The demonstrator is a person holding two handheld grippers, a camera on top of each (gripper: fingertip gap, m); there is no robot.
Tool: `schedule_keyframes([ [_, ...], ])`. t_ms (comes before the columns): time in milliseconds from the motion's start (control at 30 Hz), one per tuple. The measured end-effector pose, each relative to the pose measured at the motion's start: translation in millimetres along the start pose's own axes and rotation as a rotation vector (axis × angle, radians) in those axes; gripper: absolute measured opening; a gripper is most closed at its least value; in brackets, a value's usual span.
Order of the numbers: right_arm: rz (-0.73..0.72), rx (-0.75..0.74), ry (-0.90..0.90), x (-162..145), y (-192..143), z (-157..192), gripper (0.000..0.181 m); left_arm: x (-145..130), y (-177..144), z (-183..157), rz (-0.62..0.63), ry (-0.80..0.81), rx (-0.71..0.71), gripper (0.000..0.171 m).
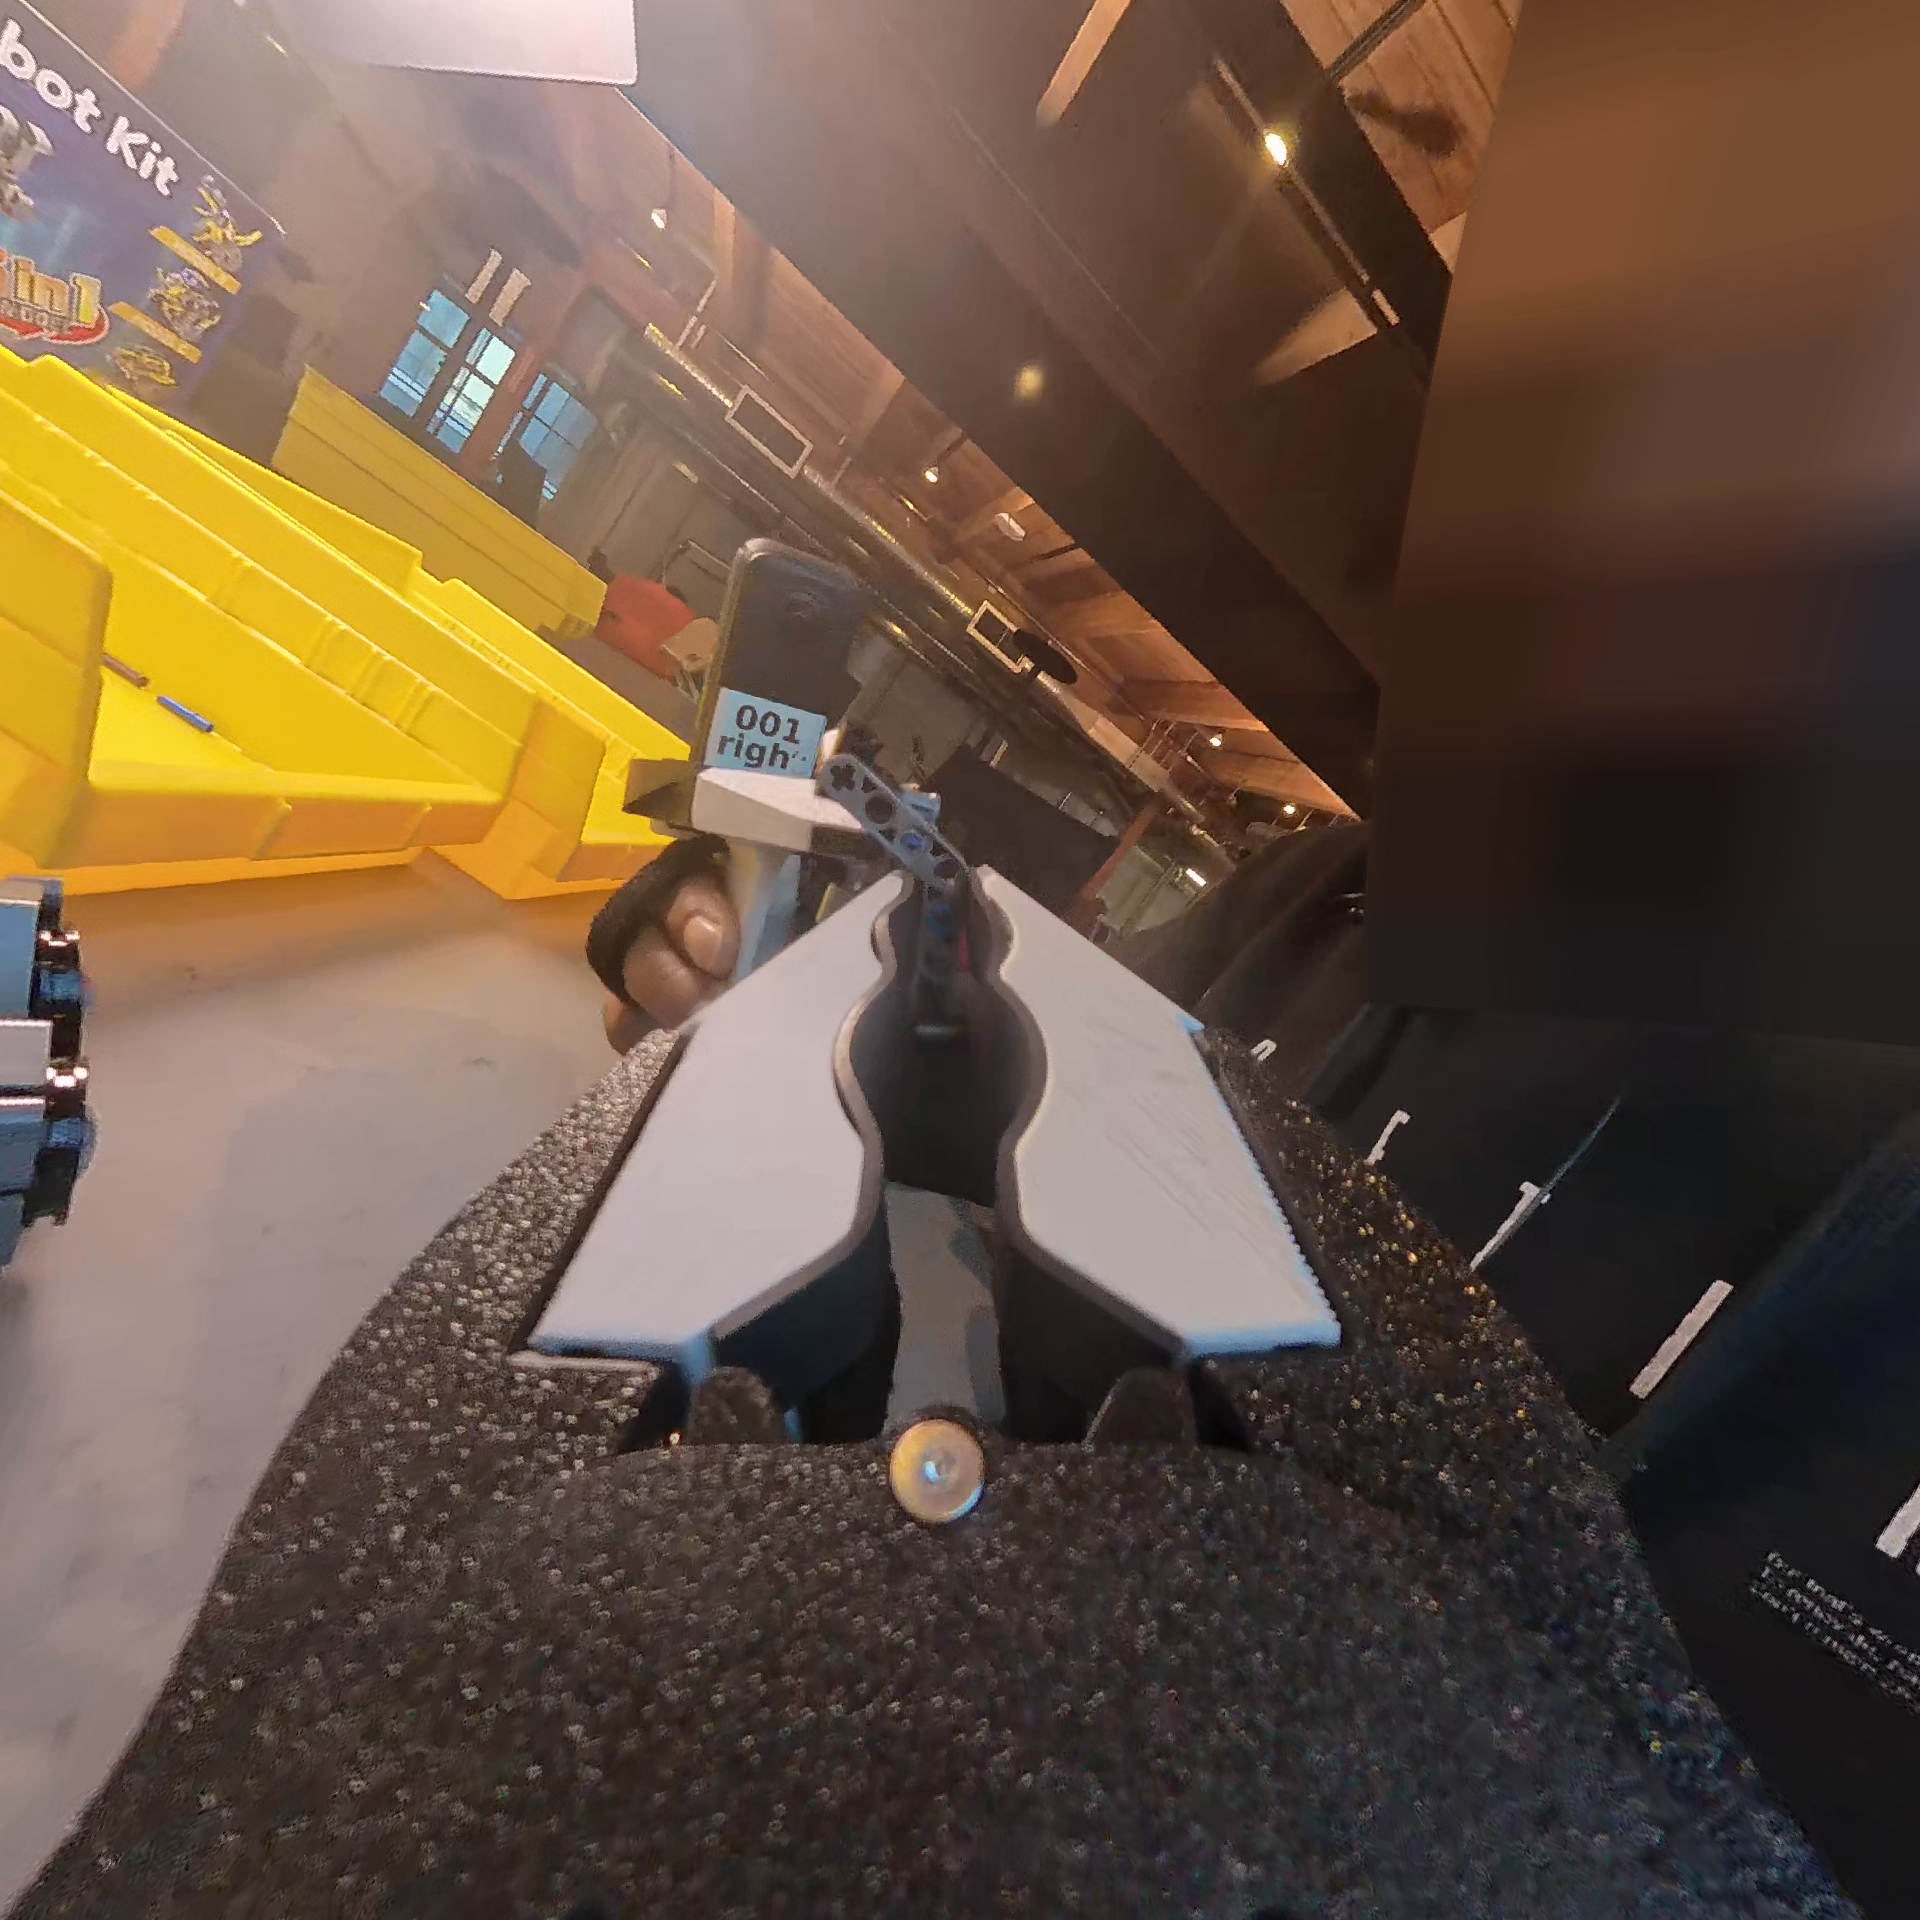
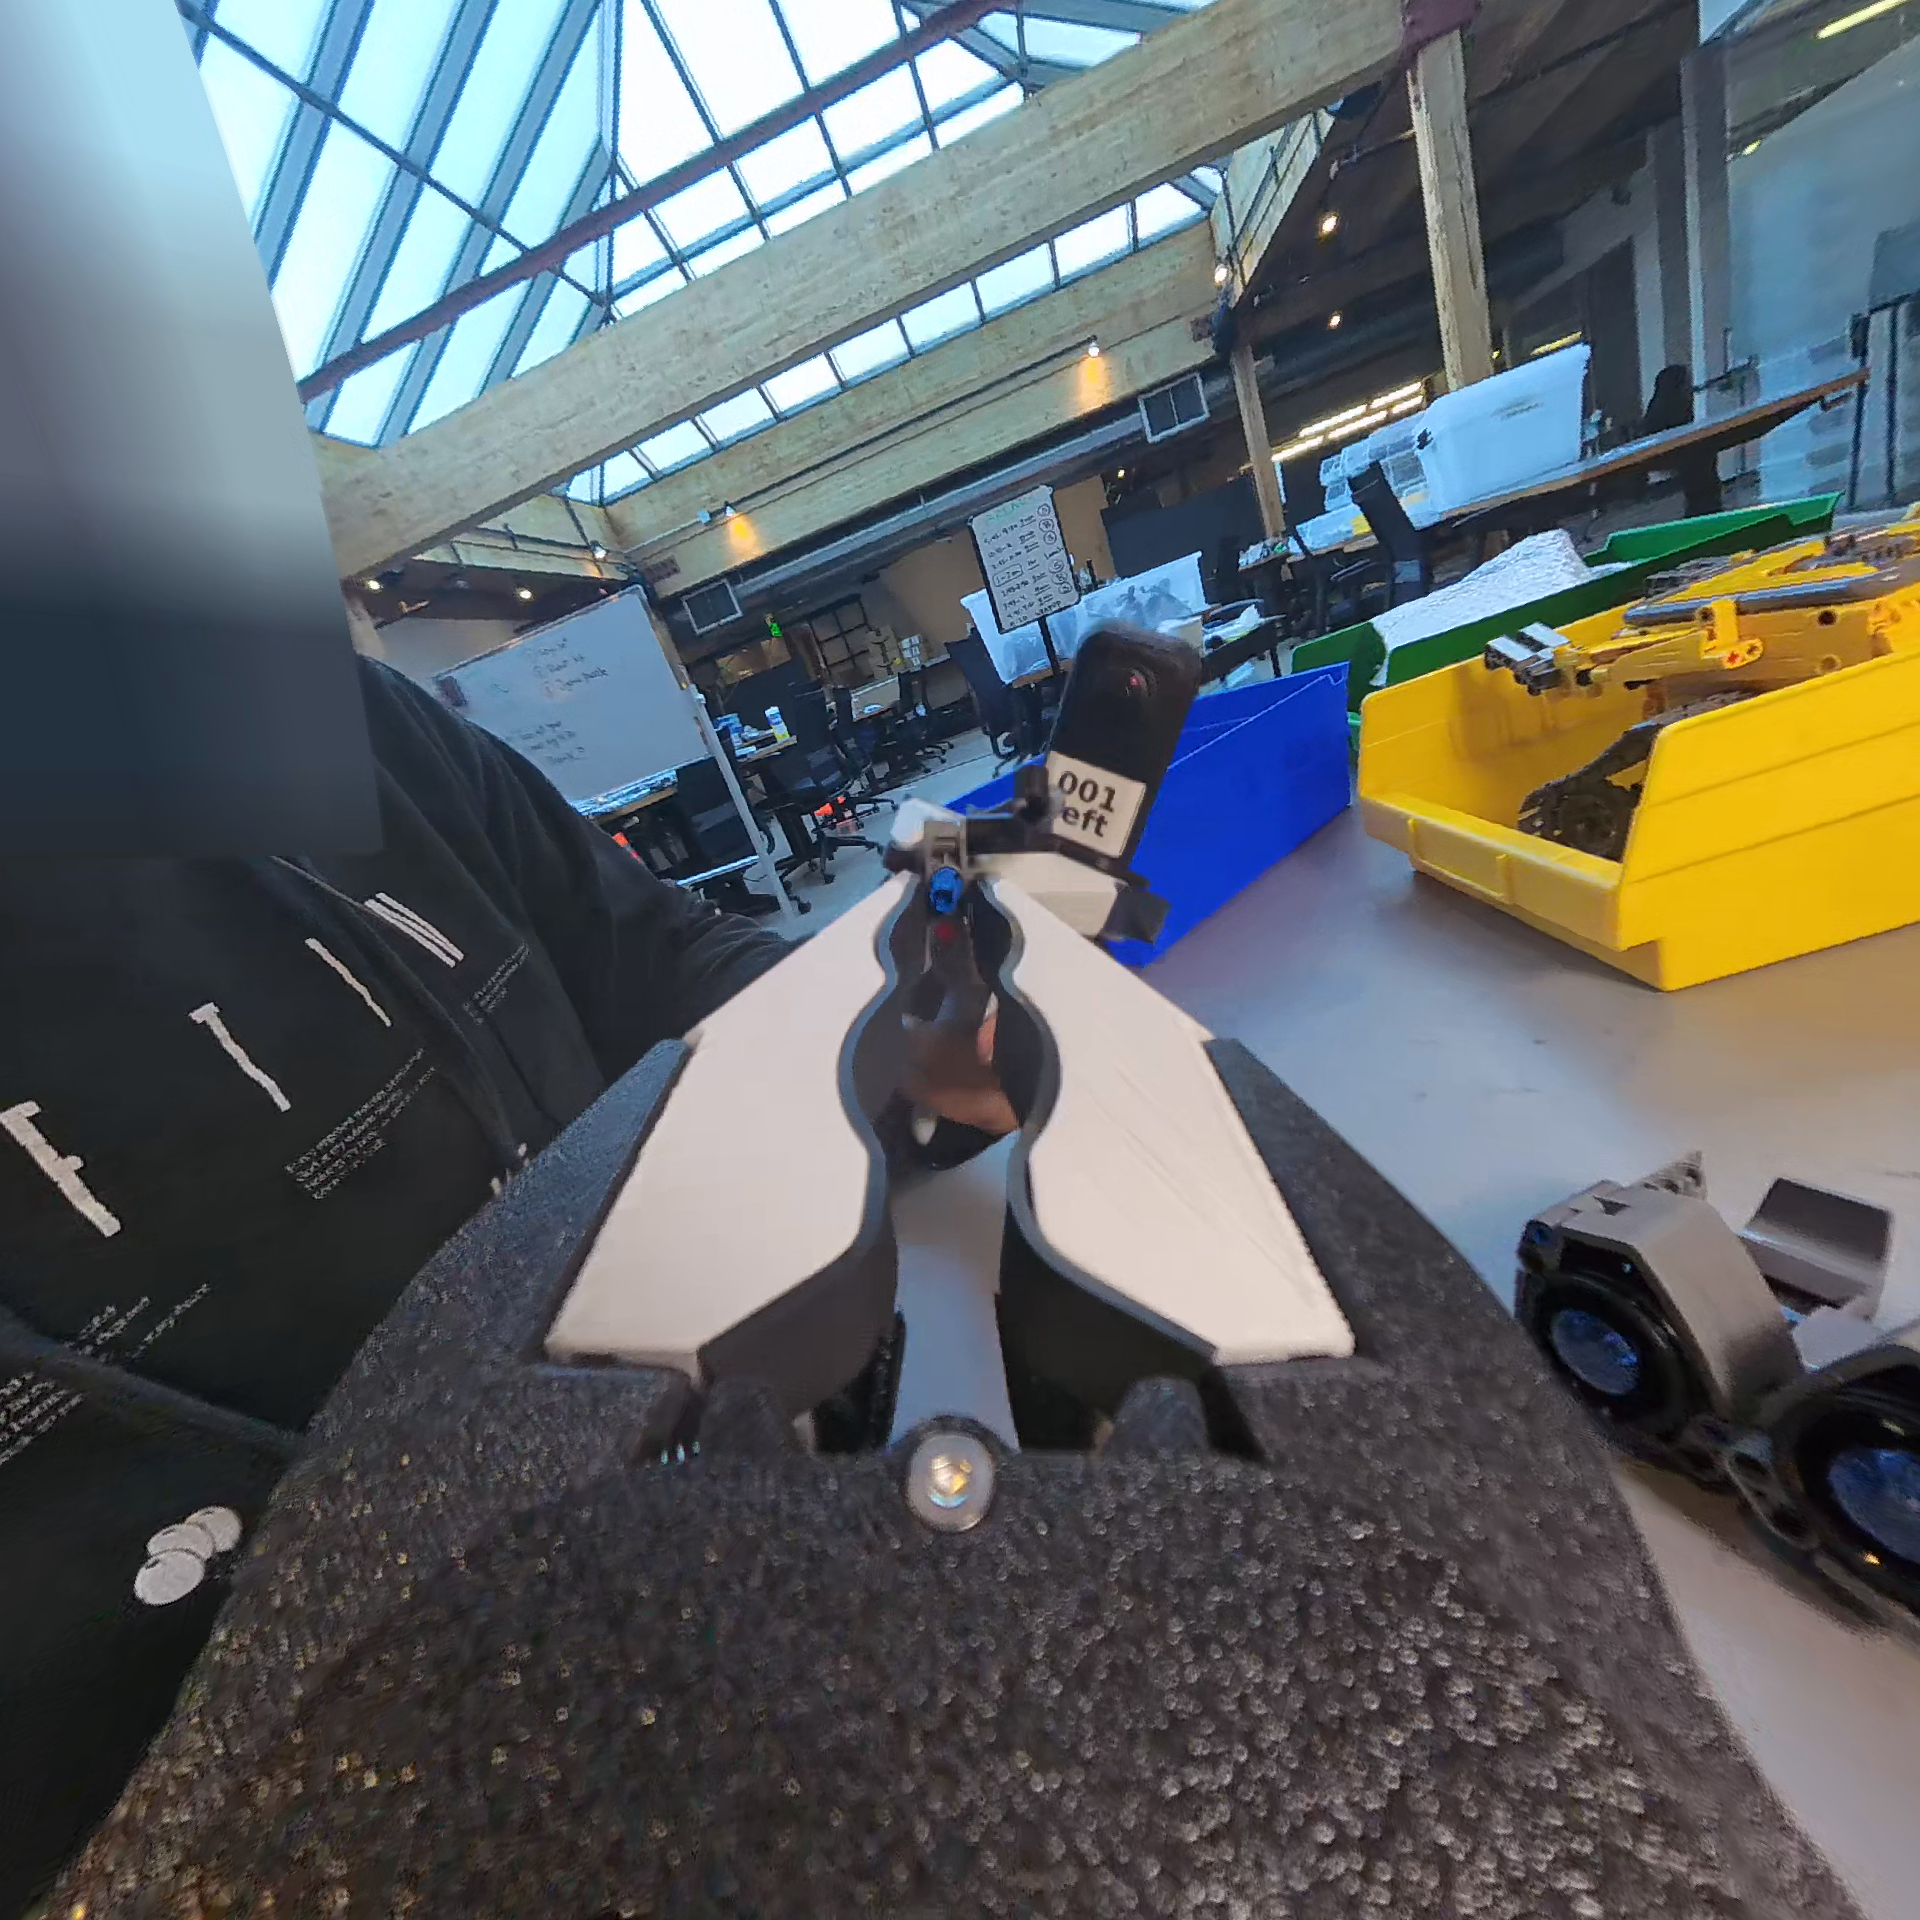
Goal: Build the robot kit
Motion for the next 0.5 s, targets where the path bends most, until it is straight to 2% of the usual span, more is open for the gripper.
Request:
schedule_keyframes([
  [133,0.014,0.01,0.004,-4.3,4.3,1.9,0.006,-3.6,2.3,-1.1,0.047,0.064,0.044,0.007],
  [300,0.026,-0.025,-0.023,-3.2,1.5,-2.2,0.005,-1.2,-1.8,2.2,0.018,0.02,0.036,0.007],
  [500,0.056,-0.171,-0.224,1.4,1.6,-3.3,0.006,-0.4,-4.0,5.8,-0.044,-0.088,-0.025,0.007],
])
Point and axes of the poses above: each gripper's, where its closed fingertips meet, y out along the fingers, x out of its top, z = x × y across the jaws, the point moved 3 cm from there along -y, back along the fingers, and after that the axes turned 8 degrees about z, right-handed, at the moved point
